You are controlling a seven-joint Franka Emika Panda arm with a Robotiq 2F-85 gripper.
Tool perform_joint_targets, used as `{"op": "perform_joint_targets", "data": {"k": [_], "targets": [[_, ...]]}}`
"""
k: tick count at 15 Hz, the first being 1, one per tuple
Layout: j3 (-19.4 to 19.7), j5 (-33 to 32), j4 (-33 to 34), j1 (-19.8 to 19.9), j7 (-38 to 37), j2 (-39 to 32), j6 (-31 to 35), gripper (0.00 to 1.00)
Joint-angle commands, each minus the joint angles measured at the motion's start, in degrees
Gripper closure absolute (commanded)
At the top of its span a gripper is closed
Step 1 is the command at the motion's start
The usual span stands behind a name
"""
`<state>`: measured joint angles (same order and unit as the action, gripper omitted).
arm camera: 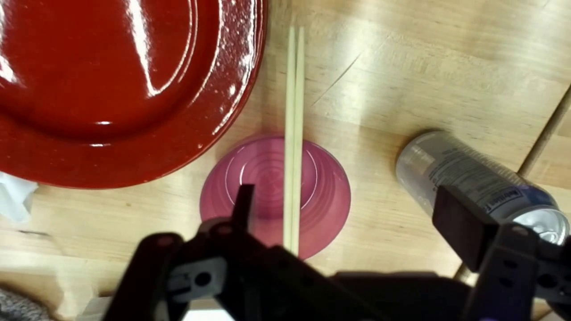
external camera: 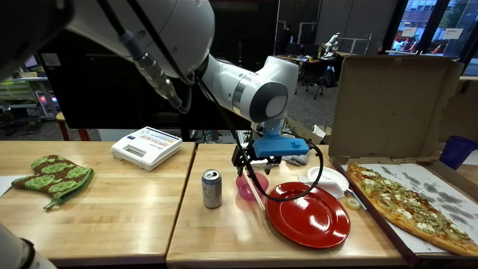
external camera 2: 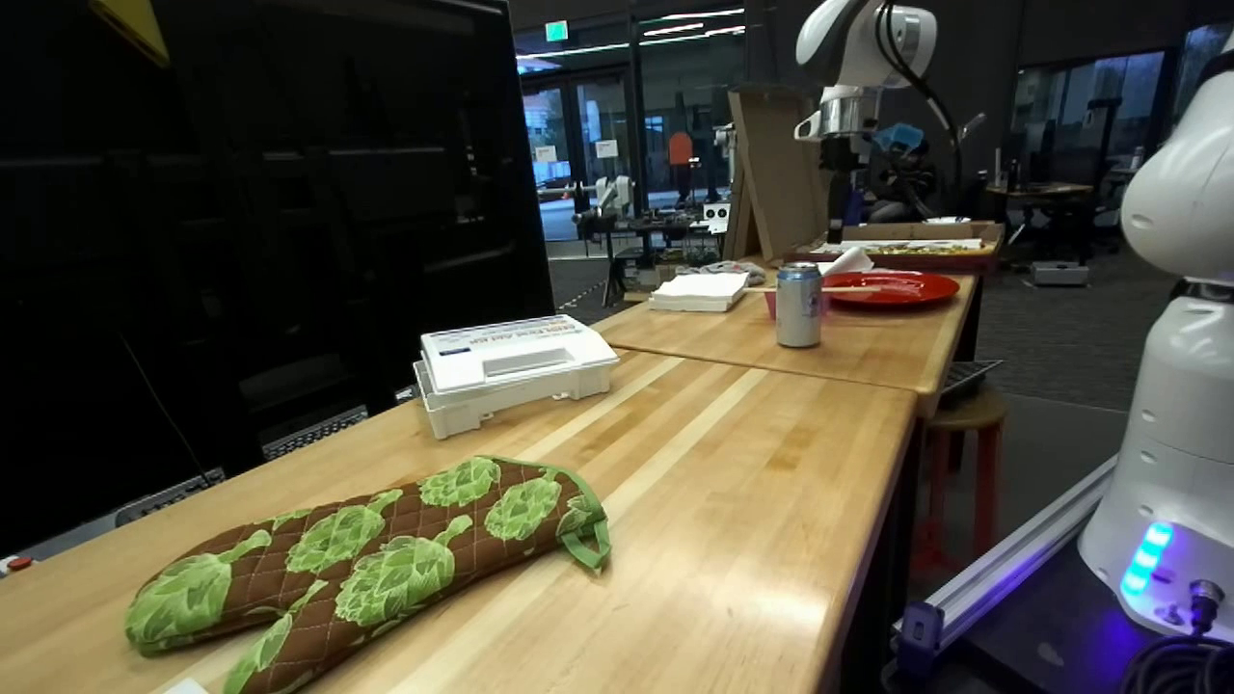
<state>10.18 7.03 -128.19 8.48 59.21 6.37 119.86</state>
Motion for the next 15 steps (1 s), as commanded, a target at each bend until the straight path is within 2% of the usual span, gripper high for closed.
{"op": "perform_joint_targets", "data": {"k": [1, 6, 9, 15], "targets": [[3.1, 3.4, 0.8, 1.4, 1.7, 1.4, -2.6, 0.0], [6.5, 5.2, 2.4, 3.6, 0.7, -1.1, -0.1, 0.0], [7.7, 8.5, 4.2, 4.6, 0.5, -3.5, 0.4, 0.0], [6.6, 17.6, 8.9, 5.3, -4.4, -9.8, 5.5, 0.0]]}}
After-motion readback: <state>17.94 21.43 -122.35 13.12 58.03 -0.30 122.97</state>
